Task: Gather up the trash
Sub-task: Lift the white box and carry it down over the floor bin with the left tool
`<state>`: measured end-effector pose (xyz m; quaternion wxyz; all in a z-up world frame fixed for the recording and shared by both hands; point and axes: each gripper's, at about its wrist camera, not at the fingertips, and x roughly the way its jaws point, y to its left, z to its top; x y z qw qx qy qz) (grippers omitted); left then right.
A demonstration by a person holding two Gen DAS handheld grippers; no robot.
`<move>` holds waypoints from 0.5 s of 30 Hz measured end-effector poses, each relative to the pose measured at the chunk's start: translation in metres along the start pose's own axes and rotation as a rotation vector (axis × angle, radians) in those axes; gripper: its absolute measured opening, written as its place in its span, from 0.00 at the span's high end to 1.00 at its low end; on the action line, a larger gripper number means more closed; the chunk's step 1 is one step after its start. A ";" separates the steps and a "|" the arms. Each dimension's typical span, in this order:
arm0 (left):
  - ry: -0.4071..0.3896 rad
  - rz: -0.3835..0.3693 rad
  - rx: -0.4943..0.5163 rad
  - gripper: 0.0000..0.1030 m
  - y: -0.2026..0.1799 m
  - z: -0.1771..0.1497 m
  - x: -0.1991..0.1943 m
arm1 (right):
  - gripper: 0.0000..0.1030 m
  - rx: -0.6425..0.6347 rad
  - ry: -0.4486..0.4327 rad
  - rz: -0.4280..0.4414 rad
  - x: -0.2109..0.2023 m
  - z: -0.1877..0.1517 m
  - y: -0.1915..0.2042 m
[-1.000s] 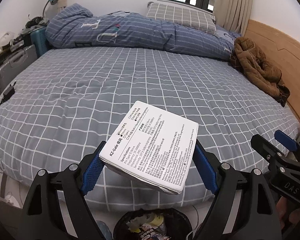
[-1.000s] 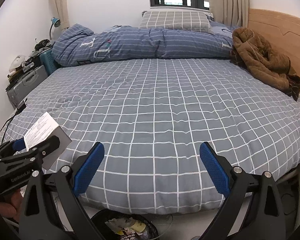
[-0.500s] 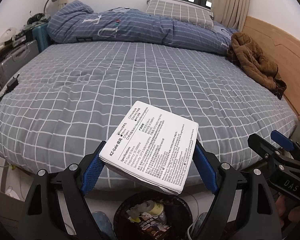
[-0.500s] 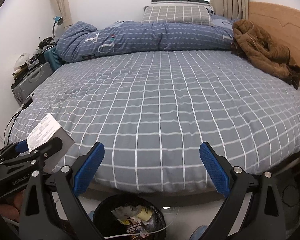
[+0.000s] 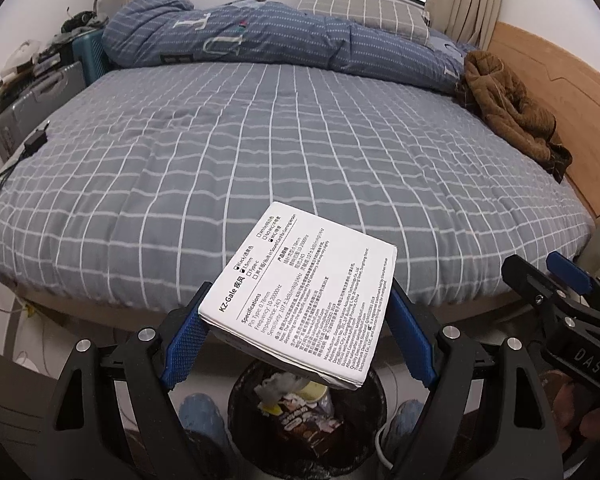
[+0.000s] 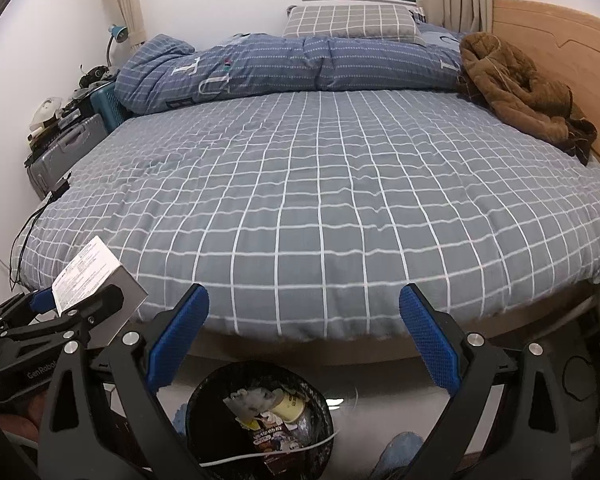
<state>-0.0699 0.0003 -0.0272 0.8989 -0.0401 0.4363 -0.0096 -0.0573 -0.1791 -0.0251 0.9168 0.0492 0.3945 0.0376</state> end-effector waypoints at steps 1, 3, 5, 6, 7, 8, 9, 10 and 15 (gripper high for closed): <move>0.007 0.002 -0.003 0.22 0.000 -0.003 -0.001 | 0.11 0.000 0.004 0.001 -0.001 -0.002 0.000; 0.022 0.006 -0.004 0.22 0.001 -0.010 -0.002 | 0.11 0.003 0.009 0.000 -0.005 -0.006 0.000; 0.030 0.010 -0.005 0.22 0.002 -0.016 -0.005 | 0.11 0.004 0.012 -0.003 -0.007 -0.010 0.000; 0.035 0.011 -0.006 0.22 0.003 -0.019 -0.006 | 0.11 0.005 0.017 -0.007 -0.009 -0.013 0.000; 0.041 0.015 -0.007 0.22 0.003 -0.023 -0.008 | 0.11 0.003 0.023 -0.016 -0.009 -0.014 0.000; 0.045 0.017 -0.007 0.22 0.003 -0.025 -0.009 | 0.11 0.004 0.028 -0.021 -0.009 -0.016 0.000; 0.052 0.023 -0.005 0.22 0.004 -0.029 -0.011 | 0.11 0.005 0.034 -0.022 -0.010 -0.018 0.000; 0.058 0.029 -0.005 0.22 0.004 -0.033 -0.012 | 0.11 0.005 0.042 -0.022 -0.011 -0.021 0.001; 0.104 0.045 -0.008 0.22 0.010 -0.057 -0.015 | 0.11 -0.011 0.074 -0.035 -0.012 -0.039 0.006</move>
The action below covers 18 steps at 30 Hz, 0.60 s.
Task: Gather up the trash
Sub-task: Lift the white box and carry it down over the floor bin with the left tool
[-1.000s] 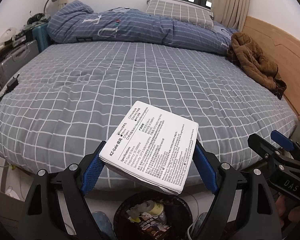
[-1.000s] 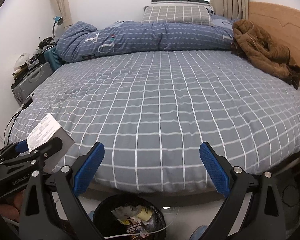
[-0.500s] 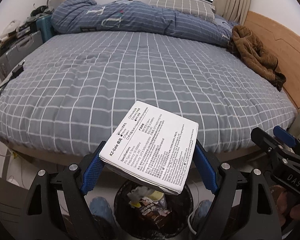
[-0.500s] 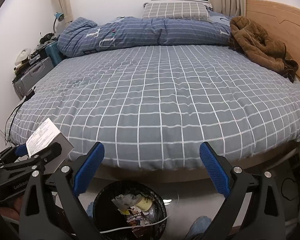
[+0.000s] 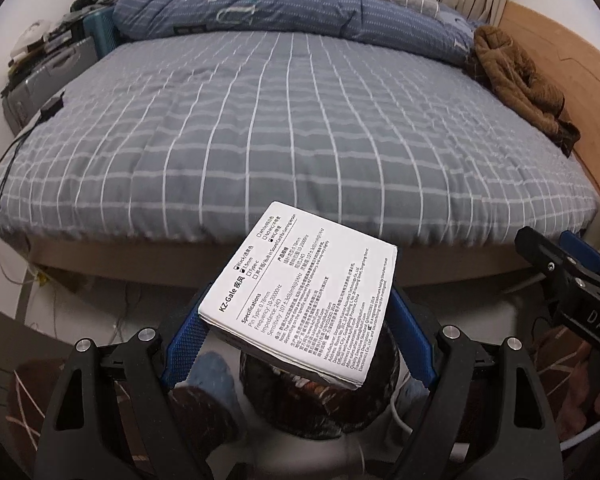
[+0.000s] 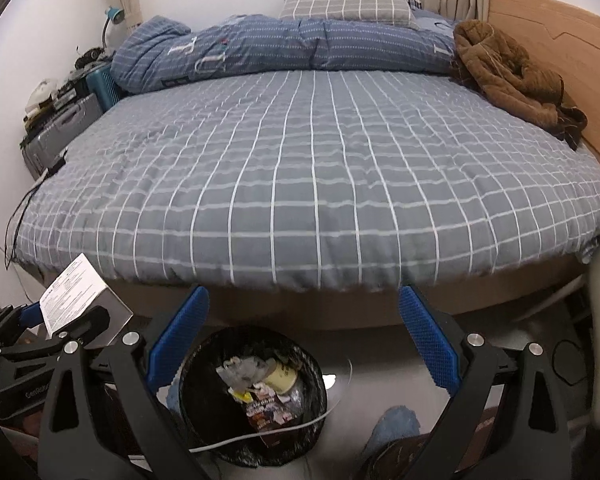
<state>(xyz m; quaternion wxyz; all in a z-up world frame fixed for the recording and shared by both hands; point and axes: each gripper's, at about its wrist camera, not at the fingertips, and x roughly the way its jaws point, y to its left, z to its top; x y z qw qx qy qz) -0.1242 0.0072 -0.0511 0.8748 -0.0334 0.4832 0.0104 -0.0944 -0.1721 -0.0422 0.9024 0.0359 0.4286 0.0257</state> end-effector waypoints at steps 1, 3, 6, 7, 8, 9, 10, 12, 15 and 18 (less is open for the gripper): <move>0.008 0.002 -0.002 0.22 0.001 -0.003 0.001 | 0.11 -0.002 0.011 0.001 0.001 -0.006 0.001; 0.027 0.005 -0.005 0.22 0.004 -0.011 0.004 | 0.11 -0.006 0.026 -0.003 0.004 -0.013 0.002; 0.048 0.010 -0.001 0.22 0.008 -0.022 0.011 | 0.11 0.008 0.052 0.002 0.009 -0.024 0.002; 0.052 0.015 -0.002 0.22 0.010 -0.024 0.014 | 0.11 0.012 0.056 0.006 0.011 -0.026 0.002; 0.060 0.016 -0.008 0.22 0.013 -0.028 0.019 | 0.11 0.009 0.058 0.008 0.012 -0.028 0.002; 0.066 0.017 -0.010 0.22 0.014 -0.030 0.022 | 0.11 0.002 0.060 0.006 0.015 -0.031 0.003; 0.073 0.019 -0.010 0.22 0.015 -0.033 0.027 | 0.11 -0.008 0.067 0.003 0.019 -0.034 0.004; 0.088 0.019 -0.004 0.22 0.015 -0.039 0.037 | 0.11 -0.015 0.088 0.011 0.030 -0.042 0.006; 0.119 0.001 0.005 0.22 0.017 -0.045 0.052 | 0.11 -0.031 0.132 0.011 0.047 -0.050 0.008; 0.131 -0.005 0.012 0.22 0.016 -0.044 0.064 | 0.11 -0.042 0.146 0.010 0.058 -0.052 0.009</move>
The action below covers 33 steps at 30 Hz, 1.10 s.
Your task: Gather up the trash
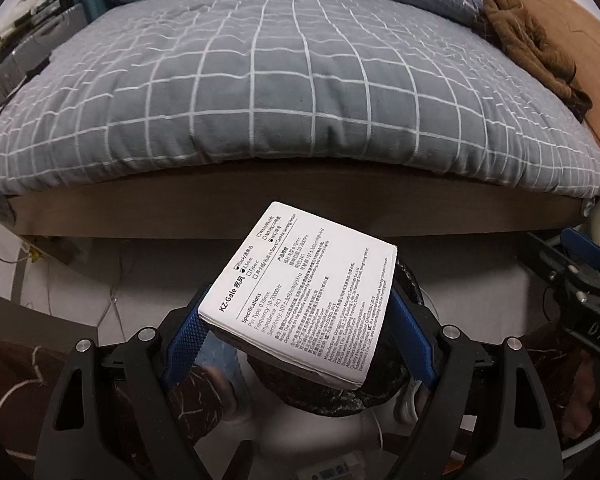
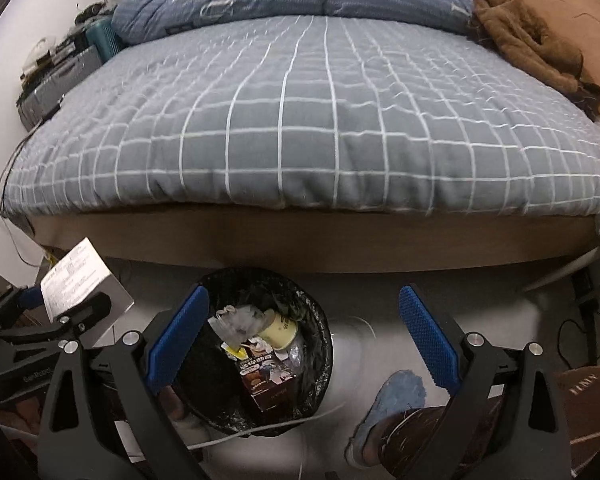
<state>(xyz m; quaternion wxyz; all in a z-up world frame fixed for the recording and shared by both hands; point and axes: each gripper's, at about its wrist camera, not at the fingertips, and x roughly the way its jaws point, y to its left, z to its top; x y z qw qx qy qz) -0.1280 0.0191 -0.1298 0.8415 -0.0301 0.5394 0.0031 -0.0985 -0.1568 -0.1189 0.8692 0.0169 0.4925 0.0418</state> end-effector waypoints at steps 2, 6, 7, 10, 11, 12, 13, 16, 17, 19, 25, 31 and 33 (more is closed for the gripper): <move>0.007 -0.003 0.001 0.22 -0.001 0.003 0.008 | 0.11 -0.006 0.010 -0.002 0.008 0.001 0.000; 0.032 -0.019 0.024 0.22 -0.012 0.005 0.028 | 0.11 -0.013 0.027 -0.014 0.020 0.001 -0.003; 0.040 -0.021 0.030 0.22 -0.014 0.005 0.032 | 0.11 -0.010 0.031 -0.018 0.023 0.001 -0.006; 0.050 -0.032 0.048 0.22 -0.022 0.005 0.042 | 0.11 0.006 0.041 -0.031 0.029 0.000 -0.016; 0.050 -0.035 0.054 0.22 -0.025 0.005 0.044 | 0.11 0.011 0.046 -0.035 0.030 -0.001 -0.020; 0.049 -0.037 0.059 0.22 -0.028 0.006 0.046 | 0.11 0.018 0.054 -0.040 0.032 -0.003 -0.025; 0.047 -0.037 0.063 0.22 -0.032 0.006 0.048 | 0.11 0.022 0.058 -0.043 0.034 -0.004 -0.027; 0.027 -0.012 0.066 0.20 -0.038 0.006 0.051 | 0.11 0.038 0.067 -0.051 0.036 -0.005 -0.036; 0.019 0.001 0.068 0.18 -0.039 0.006 0.051 | 0.11 0.041 0.068 -0.053 0.036 -0.005 -0.037; 0.002 0.013 0.069 0.10 -0.041 0.007 0.049 | 0.11 0.043 0.067 -0.054 0.036 -0.005 -0.038; -0.027 0.022 0.054 0.06 -0.040 0.013 0.039 | 0.11 0.028 0.045 -0.047 0.030 -0.001 -0.033; -0.084 0.030 0.025 0.06 -0.033 0.024 0.005 | 0.11 -0.007 -0.025 -0.032 0.008 0.012 -0.018; -0.109 0.033 0.029 0.06 -0.030 0.031 -0.010 | 0.11 -0.013 -0.043 -0.029 -0.002 0.017 -0.014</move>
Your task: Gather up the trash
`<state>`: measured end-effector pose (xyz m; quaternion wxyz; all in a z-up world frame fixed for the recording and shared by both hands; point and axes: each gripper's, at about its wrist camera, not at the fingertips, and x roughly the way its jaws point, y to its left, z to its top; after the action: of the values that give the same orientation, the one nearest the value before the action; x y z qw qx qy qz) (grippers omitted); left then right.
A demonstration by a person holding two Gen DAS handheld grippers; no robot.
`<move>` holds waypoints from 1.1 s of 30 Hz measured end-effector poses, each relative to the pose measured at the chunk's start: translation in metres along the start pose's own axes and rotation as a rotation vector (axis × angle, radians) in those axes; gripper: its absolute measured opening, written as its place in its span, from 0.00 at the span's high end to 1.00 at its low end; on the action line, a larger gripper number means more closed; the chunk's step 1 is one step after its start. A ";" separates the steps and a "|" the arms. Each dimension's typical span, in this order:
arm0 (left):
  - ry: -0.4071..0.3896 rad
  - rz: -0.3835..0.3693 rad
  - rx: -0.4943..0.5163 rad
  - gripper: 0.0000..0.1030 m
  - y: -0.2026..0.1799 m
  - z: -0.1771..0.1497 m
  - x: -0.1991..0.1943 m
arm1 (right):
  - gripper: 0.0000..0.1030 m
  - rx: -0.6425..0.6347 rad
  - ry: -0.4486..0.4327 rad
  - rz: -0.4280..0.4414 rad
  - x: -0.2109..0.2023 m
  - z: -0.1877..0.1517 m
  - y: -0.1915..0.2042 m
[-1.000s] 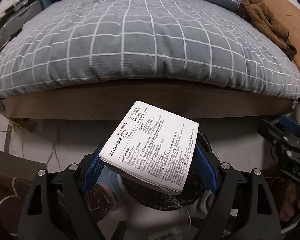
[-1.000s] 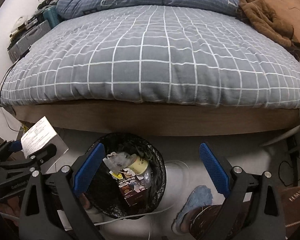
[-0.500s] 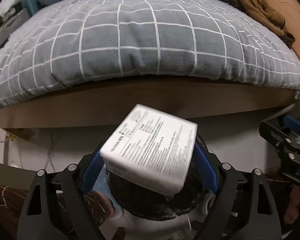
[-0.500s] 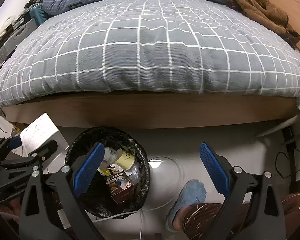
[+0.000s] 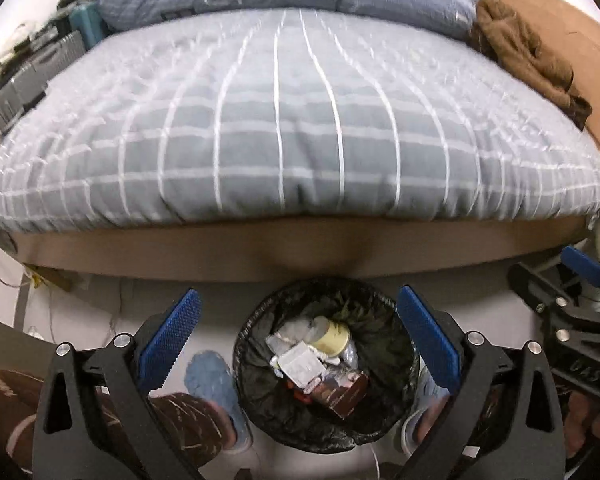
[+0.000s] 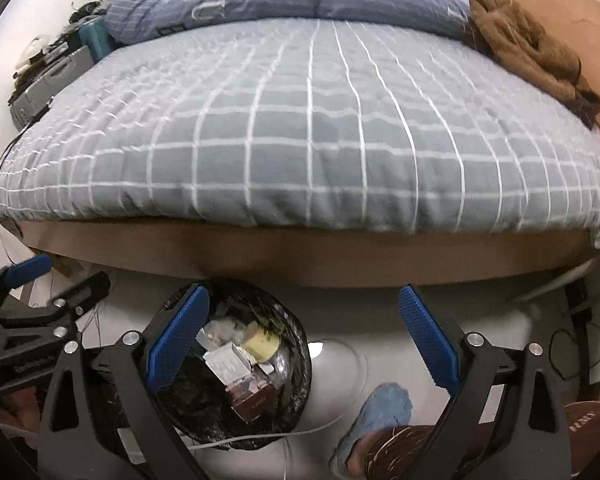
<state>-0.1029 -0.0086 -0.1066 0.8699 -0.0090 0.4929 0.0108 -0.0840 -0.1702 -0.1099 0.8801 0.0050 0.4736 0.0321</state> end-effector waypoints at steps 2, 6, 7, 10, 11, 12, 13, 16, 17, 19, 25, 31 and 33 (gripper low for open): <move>-0.028 0.001 -0.005 0.06 0.004 0.005 -0.017 | 0.10 -0.006 -0.030 0.003 -0.016 0.005 0.005; -0.078 0.033 -0.005 0.06 0.010 0.012 -0.049 | 0.11 -0.012 -0.072 0.018 -0.044 0.013 0.011; -0.090 0.032 -0.009 0.06 0.012 0.012 -0.057 | 0.11 -0.022 -0.084 0.017 -0.051 0.013 0.013; -0.111 0.021 -0.022 0.06 0.017 0.012 -0.076 | 0.11 -0.012 -0.116 0.015 -0.072 0.017 0.014; -0.119 0.016 -0.023 0.06 0.017 0.013 -0.082 | 0.11 -0.006 -0.125 0.017 -0.078 0.018 0.014; -0.127 0.010 -0.025 0.06 0.018 0.012 -0.090 | 0.11 -0.002 -0.133 0.016 -0.084 0.019 0.015; -0.135 0.007 -0.026 0.06 0.018 0.011 -0.095 | 0.10 -0.001 -0.141 0.014 -0.090 0.018 0.015; -0.156 0.002 -0.015 0.06 0.015 0.008 -0.110 | 0.11 -0.005 -0.152 0.013 -0.104 0.016 0.018; -0.160 0.006 -0.013 0.06 0.015 0.007 -0.115 | 0.11 -0.005 -0.153 0.015 -0.106 0.015 0.019; -0.161 0.017 -0.017 0.06 0.015 0.004 -0.119 | 0.11 -0.009 -0.156 0.015 -0.112 0.013 0.022; -0.158 0.010 -0.034 0.06 0.020 0.001 -0.122 | 0.11 -0.009 -0.160 0.008 -0.118 0.010 0.025; -0.161 0.030 -0.027 0.06 0.021 0.002 -0.122 | 0.11 -0.010 -0.154 0.005 -0.116 0.010 0.024; -0.160 0.028 -0.025 0.06 0.020 0.002 -0.122 | 0.11 -0.008 -0.152 0.004 -0.115 0.010 0.023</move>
<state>-0.1642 0.0103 -0.0011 0.9061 -0.0122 0.4219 0.0297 -0.1404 -0.1542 -0.0078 0.9135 0.0046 0.4052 0.0353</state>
